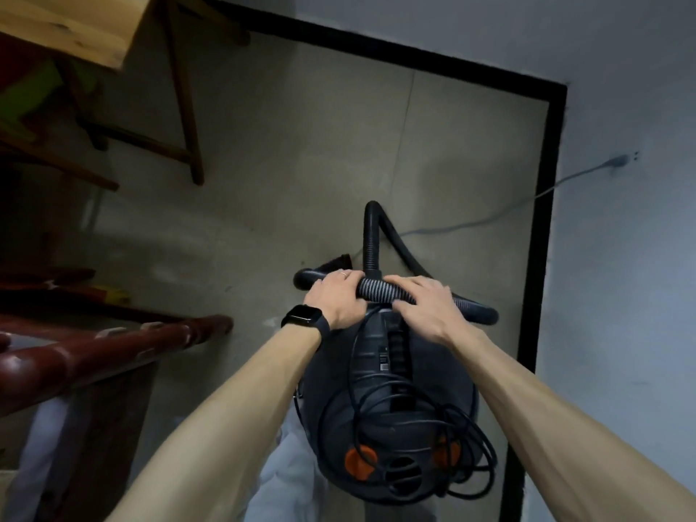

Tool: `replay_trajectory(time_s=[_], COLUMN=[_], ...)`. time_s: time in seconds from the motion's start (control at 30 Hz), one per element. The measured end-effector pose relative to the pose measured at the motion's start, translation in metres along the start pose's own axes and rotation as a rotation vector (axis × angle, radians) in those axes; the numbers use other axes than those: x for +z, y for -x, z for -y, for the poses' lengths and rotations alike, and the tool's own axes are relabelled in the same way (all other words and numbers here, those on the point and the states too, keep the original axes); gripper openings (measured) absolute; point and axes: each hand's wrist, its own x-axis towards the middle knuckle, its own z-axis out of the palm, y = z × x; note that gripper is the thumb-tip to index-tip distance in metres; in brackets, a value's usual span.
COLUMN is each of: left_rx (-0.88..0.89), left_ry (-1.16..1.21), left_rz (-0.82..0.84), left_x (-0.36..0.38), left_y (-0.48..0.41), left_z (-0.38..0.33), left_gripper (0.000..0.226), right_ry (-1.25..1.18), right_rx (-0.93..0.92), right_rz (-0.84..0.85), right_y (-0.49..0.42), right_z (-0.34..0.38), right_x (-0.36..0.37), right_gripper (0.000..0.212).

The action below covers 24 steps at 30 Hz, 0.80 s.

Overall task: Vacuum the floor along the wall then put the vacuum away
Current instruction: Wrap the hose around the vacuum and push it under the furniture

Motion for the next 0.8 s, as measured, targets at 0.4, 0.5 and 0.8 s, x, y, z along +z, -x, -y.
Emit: replay_trajectory(time_s=[0.4,0.5,0.8], left_rx=[-0.112,-0.122,0.015], left_ry=[0.089,0.111,0.092], left_rz=[0.059,0.094,0.09], left_x=[0.01,0.022,0.056], left_y=[-0.025,-0.019,-0.037], left_z=[0.013,0.017,-0.006], left_gripper=[0.044,0.05,0.044], right_ry=[-0.192,-0.223,-0.285], right_rx=[0.102,0.071,0.169], right_rz=[-0.009,0.012,-0.042], right_y=[-0.027,-0.027,-0.01], right_z=[-0.024,-0.028,-0.069], right_x=[0.006,0.007,0.031], right_gripper=[0.05,0.048,0.043])
